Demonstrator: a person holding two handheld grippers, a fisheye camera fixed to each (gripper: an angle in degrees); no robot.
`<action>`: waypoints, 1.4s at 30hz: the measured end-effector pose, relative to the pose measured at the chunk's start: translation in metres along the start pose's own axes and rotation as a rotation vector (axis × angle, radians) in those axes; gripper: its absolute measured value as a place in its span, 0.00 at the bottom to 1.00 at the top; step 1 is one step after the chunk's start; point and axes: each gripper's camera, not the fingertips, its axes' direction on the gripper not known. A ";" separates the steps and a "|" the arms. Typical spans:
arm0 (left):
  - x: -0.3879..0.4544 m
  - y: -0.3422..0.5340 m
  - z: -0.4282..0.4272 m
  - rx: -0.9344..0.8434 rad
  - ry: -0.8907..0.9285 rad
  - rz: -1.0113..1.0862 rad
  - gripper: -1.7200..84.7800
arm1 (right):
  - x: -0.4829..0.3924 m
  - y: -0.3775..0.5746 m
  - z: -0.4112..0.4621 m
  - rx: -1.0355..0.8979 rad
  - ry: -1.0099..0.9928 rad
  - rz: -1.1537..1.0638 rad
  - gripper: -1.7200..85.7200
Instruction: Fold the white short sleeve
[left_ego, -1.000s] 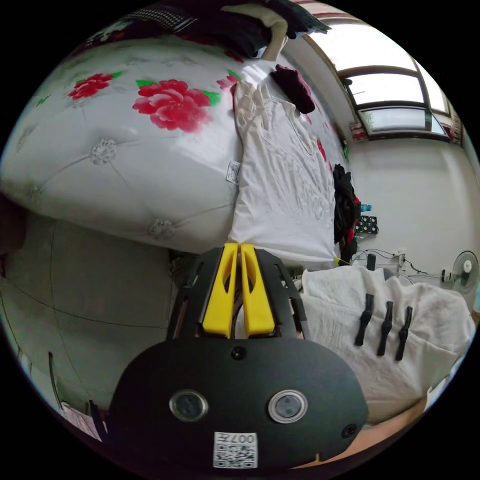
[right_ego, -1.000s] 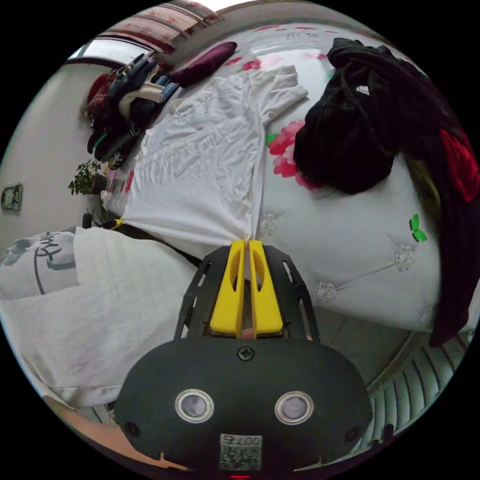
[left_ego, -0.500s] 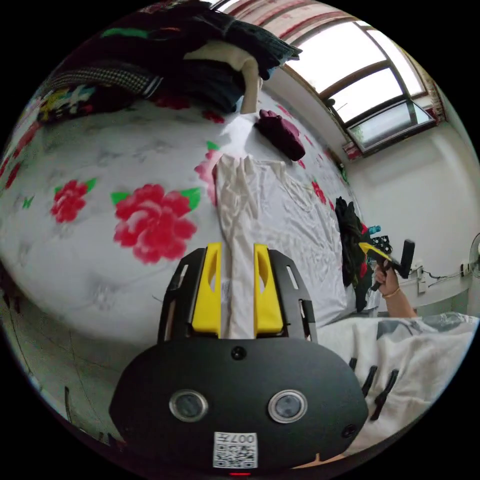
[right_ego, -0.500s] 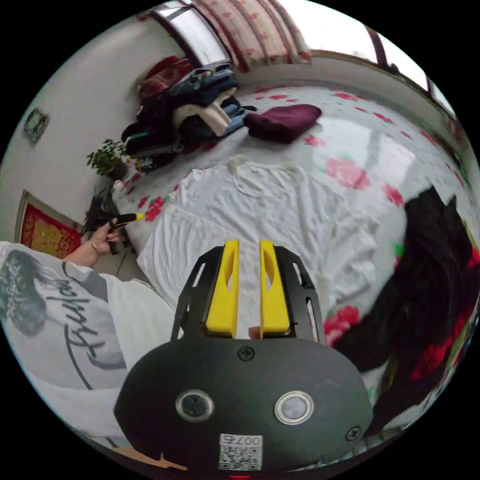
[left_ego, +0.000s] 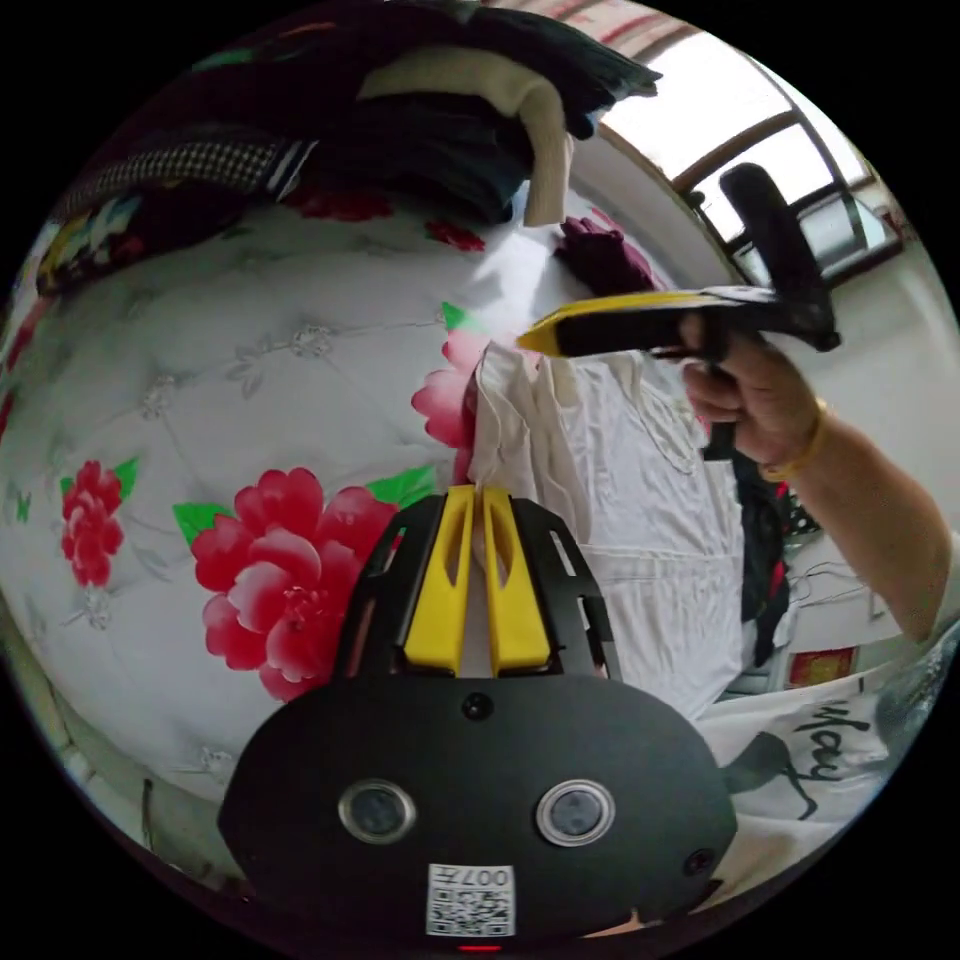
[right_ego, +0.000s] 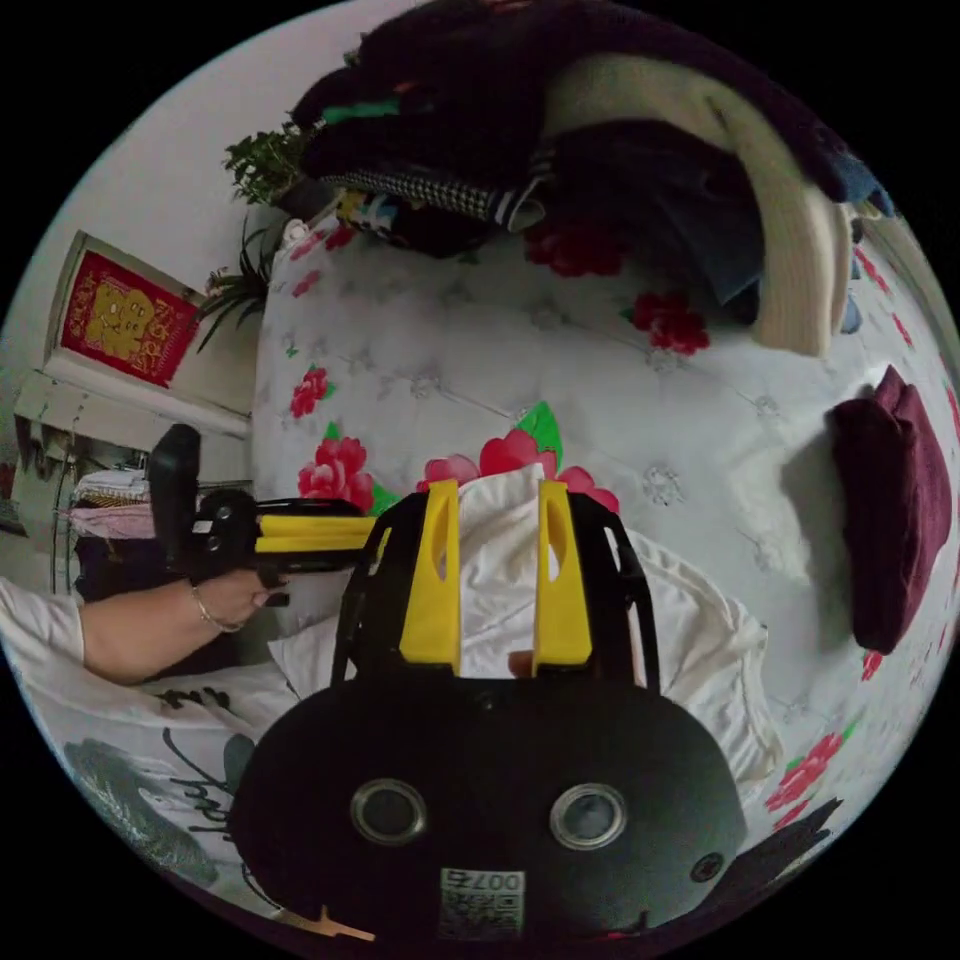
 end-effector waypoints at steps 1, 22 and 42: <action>-0.006 0.003 -0.003 0.011 0.019 -0.022 0.01 | -0.001 -0.014 0.018 -0.041 0.030 -0.003 0.08; 0.002 0.065 -0.074 0.270 0.293 -0.024 0.01 | 0.001 -0.007 -0.021 0.201 -0.208 -0.181 0.02; 0.287 0.049 0.097 -0.225 0.042 0.590 0.02 | 0.144 0.259 0.001 0.295 -0.153 0.352 0.04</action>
